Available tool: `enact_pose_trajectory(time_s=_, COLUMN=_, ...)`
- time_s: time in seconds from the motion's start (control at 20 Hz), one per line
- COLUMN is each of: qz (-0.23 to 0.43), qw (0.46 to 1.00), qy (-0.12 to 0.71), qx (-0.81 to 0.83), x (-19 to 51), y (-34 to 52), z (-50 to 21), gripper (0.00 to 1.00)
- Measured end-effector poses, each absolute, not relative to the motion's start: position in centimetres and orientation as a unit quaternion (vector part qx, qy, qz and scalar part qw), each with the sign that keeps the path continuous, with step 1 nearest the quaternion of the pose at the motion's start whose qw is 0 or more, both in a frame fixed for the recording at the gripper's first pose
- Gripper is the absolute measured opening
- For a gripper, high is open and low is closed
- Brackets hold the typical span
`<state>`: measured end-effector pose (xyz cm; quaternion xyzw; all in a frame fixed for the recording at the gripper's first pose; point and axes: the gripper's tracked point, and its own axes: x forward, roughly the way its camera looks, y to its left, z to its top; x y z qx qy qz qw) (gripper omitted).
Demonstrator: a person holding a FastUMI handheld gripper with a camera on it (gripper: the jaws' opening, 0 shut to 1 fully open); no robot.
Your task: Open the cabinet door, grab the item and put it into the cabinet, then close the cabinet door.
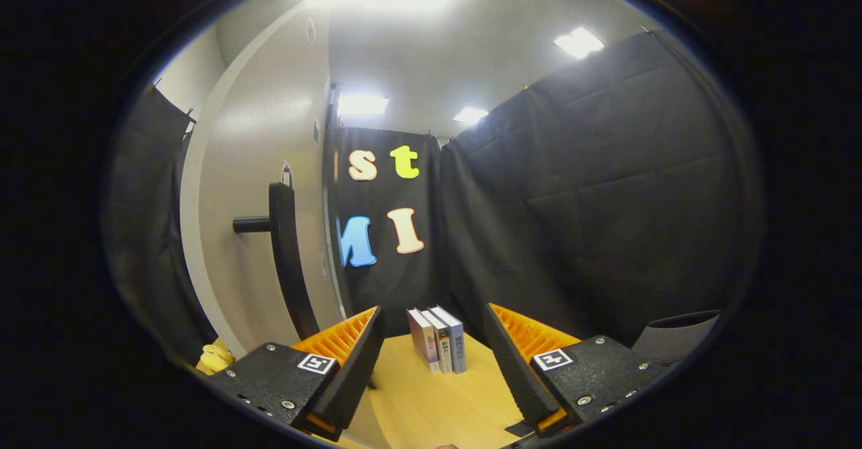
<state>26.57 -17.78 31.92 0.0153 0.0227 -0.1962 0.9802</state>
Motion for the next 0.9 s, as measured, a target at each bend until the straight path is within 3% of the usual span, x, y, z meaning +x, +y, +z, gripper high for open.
enact_pose_trajectory(time_s=0.9, qz=-0.056, qw=0.997, qy=0.037, qx=0.046, x=31.8, y=-3.6, z=31.1, gripper=0.91)
